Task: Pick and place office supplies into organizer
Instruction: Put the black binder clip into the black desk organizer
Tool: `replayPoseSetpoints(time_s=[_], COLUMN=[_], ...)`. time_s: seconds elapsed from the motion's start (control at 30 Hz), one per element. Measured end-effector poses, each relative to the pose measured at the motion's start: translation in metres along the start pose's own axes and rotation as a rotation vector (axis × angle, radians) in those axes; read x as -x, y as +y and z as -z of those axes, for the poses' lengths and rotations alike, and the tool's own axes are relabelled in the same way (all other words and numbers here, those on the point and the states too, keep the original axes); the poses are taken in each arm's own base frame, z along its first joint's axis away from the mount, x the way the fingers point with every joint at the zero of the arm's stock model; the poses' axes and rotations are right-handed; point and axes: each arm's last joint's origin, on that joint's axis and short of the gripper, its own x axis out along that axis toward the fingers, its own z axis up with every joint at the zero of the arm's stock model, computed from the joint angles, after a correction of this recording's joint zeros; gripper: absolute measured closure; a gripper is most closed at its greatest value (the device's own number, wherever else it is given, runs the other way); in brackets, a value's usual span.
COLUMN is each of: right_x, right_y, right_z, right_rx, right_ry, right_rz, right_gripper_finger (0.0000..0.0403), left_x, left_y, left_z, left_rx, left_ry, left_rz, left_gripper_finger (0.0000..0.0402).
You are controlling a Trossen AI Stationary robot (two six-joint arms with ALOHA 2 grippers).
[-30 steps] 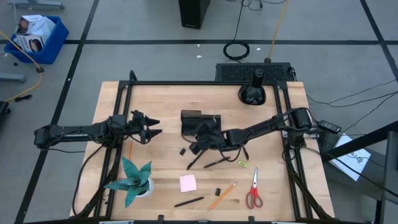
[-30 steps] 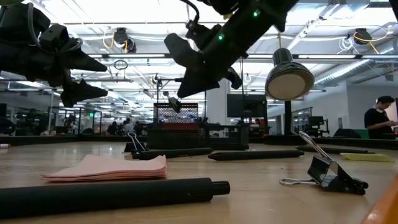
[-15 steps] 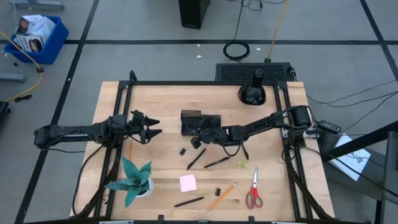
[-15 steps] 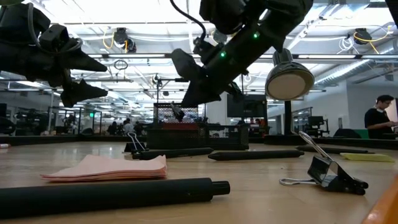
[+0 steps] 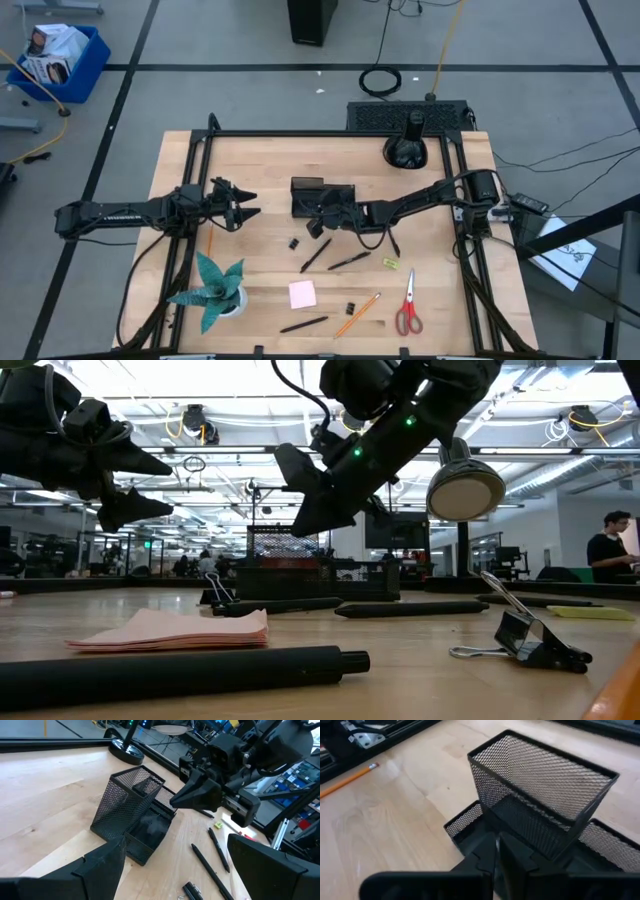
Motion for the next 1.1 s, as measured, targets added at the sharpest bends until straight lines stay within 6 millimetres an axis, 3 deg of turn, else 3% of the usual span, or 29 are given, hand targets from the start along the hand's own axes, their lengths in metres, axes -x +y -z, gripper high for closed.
replayPoseSetpoints(time_s=[0.27, 0.53, 0.63, 0.83, 1.1], right_x=[0.0, 0.018, 0.022, 0.038, 0.083], right_y=[0.001, 0.031, 0.038, 0.054, 0.082], right_z=[-0.002, 0.003, 0.008, 0.028, 0.065], right_rx=[0.047, 0.38, 0.393, 0.338, 0.432], right_ry=[-0.014, -0.111, -0.092, 0.026, 0.058], right_rz=[-0.012, -0.165, -0.232, -0.377, -0.379], right_gripper_finger=[0.0336, 0.0308, 0.031, 0.0318, 0.0316], left_x=[0.0, 0.0, 0.0, 0.0, 0.0], left_y=[0.0, 0.0, 0.0, 0.002, 0.003], left_z=[0.0, 0.001, 0.001, 0.004, 0.005], left_rx=[0.0, -0.014, -0.013, -0.016, -0.02], left_ry=[0.001, 0.008, 0.009, 0.044, 0.048], left_rz=[0.0, -0.004, -0.004, -0.025, -0.026], left_gripper_finger=[0.005, 0.005, 0.005, 0.005, 0.005])
